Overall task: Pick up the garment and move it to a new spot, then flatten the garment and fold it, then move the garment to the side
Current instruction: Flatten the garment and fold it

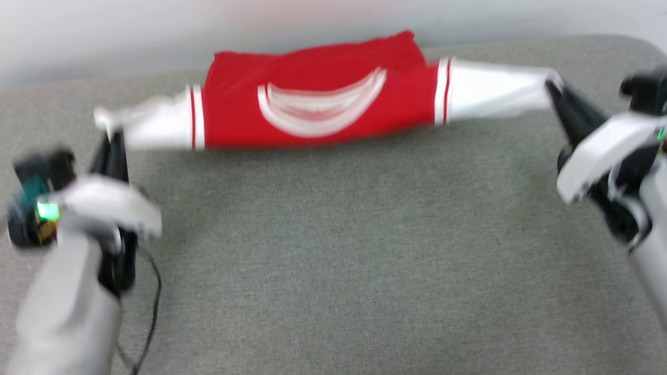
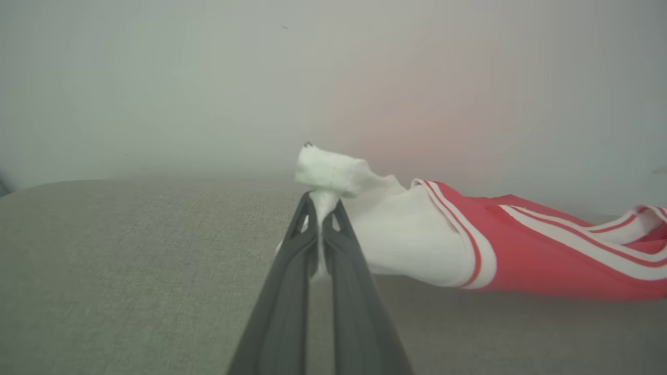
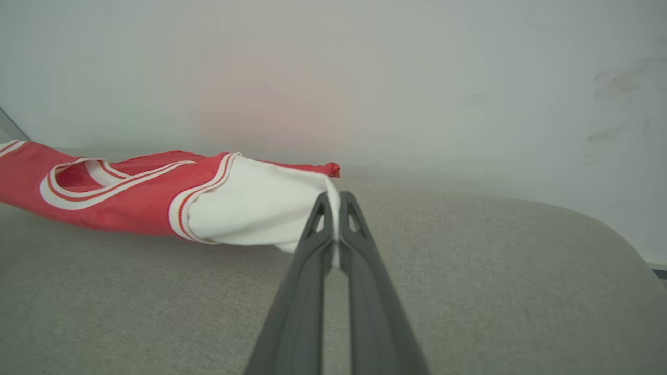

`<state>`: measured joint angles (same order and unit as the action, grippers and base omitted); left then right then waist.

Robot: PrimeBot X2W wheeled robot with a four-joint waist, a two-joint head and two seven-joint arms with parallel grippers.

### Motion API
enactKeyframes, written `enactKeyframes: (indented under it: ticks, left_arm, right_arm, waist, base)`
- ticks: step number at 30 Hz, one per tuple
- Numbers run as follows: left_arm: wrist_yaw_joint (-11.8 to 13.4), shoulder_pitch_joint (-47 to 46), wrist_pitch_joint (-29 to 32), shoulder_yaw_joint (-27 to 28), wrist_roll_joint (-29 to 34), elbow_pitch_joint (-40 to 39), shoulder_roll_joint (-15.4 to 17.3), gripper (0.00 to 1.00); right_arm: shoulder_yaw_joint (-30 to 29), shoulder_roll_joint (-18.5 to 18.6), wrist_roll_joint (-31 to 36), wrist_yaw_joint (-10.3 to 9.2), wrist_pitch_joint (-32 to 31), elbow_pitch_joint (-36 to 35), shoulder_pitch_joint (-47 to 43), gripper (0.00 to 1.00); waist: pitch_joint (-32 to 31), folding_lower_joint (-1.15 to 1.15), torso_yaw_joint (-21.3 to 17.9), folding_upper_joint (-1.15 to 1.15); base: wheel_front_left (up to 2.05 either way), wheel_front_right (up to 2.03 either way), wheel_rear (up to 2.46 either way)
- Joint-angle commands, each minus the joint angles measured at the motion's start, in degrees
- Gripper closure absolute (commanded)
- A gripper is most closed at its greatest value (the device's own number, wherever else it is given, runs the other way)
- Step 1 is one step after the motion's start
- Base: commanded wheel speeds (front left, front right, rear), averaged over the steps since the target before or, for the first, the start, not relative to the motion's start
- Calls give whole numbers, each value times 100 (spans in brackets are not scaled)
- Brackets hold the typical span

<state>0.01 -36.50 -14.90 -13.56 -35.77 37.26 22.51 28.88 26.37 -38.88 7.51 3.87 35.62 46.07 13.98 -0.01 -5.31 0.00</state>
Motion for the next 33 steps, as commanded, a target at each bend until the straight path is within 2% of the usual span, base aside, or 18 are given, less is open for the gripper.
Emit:
enactKeyframes:
  ticks: [1, 8, 14, 19, 25, 26, 27, 28, 29, 33]
  left_arm:
    - [105, 464, -39, 37, -13, -203, 52, 100]
    - [670, 2496, 164, 152, -230, -1364, 82, 100]
    - [1147, 3898, 435, 103, -279, -2328, 92, 100]
    - [1542, 4733, 597, 147, -272, -2966, 169, 100]
    - [1763, 5144, 572, 224, -262, -3352, 204, 100]
    - [1774, 5146, 564, 214, -235, -3384, 212, 100]
    - [1781, 5117, 542, 199, -215, -3426, 187, 100]
    - [1783, 5060, 524, 157, -187, -3475, 158, 100]
    - [1793, 5005, 496, 129, -147, -3529, 137, 100]
    - [1792, 4798, 439, -16, -7, -3717, 89, 100]
  right_arm:
    - [-107, 29, -24, -4, -59, -167, -391, 100]
    - [-753, -111, 96, -4, -556, -1087, -2253, 100]
    - [-1559, -481, 429, -5, -1143, -2049, -3922, 100]
    - [-2217, -852, 766, -3, -1792, -2883, -5271, 100]
    - [-2675, -1232, 1285, -4, -2696, -3625, -6315, 99]
    - [-2714, -1292, 1327, -4, -2830, -3725, -6401, 72]
    - [-2752, -1321, 1363, -4, -2934, -3826, -6439, 53]
    - [-2779, -1381, 1320, -4, -3036, -3921, -6445, 22]
    - [-2795, -1425, 1268, -3, -3119, -4017, -6414, 0]
    - [-3027, -1438, 1212, -3, -3105, -4278, -6019, 0]
  waist:
    - [-248, 1, -48, 0]
    - [-719, 1, -68, 0]
    - [-1042, 1, -29, 0]
    - [-1206, 1, 54, 0]
    - [-1197, 1, 158, 0]
    - [-1175, 1, 174, 0]
    - [-1143, 1, 190, 0]
    - [-1115, 1, 216, 0]
    - [-1098, 1, 235, 0]
    - [-982, 1, 335, 0]
  base:
    - [0, 0, 0]
    - [0, 0, 0]
    - [0, 0, 0]
    - [0, 0, 0]
    - [0, 0, 0]
    - [0, 0, 0]
    - [0, 0, 0]
    - [0, 0, 0]
    - [0, 0, 0]
    - [0, 0, 0]
